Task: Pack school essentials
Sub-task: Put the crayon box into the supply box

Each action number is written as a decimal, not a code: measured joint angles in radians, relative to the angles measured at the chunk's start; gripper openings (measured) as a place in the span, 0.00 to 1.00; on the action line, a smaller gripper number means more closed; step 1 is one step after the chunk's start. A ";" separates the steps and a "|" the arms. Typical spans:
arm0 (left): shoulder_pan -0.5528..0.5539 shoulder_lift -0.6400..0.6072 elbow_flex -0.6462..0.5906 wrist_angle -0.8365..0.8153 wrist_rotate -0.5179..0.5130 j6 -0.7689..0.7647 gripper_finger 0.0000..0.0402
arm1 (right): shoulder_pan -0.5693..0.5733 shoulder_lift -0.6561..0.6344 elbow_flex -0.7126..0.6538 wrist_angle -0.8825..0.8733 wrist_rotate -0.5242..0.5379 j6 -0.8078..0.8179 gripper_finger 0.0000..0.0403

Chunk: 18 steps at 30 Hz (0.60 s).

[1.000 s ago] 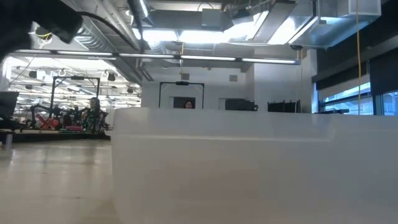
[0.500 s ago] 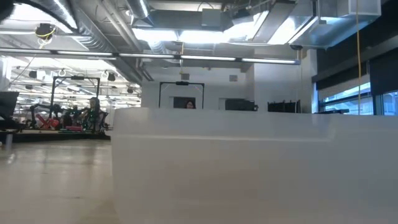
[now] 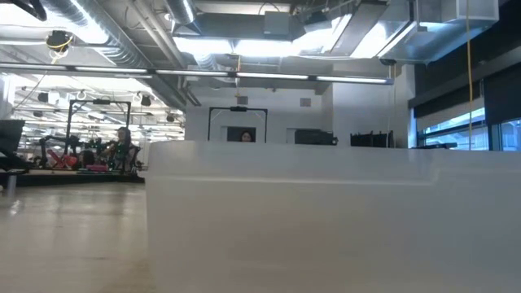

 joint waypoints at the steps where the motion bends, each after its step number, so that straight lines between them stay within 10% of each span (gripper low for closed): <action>1: -0.001 0.000 0.000 0.000 -0.001 -0.003 0.22 | 0.000 0.000 0.000 0.002 -0.039 -0.011 0.22; 18: -0.021 0.000 0.000 0.044 -0.005 -0.084 0.22 | 0.000 0.000 0.000 0.136 -0.145 -0.049 0.22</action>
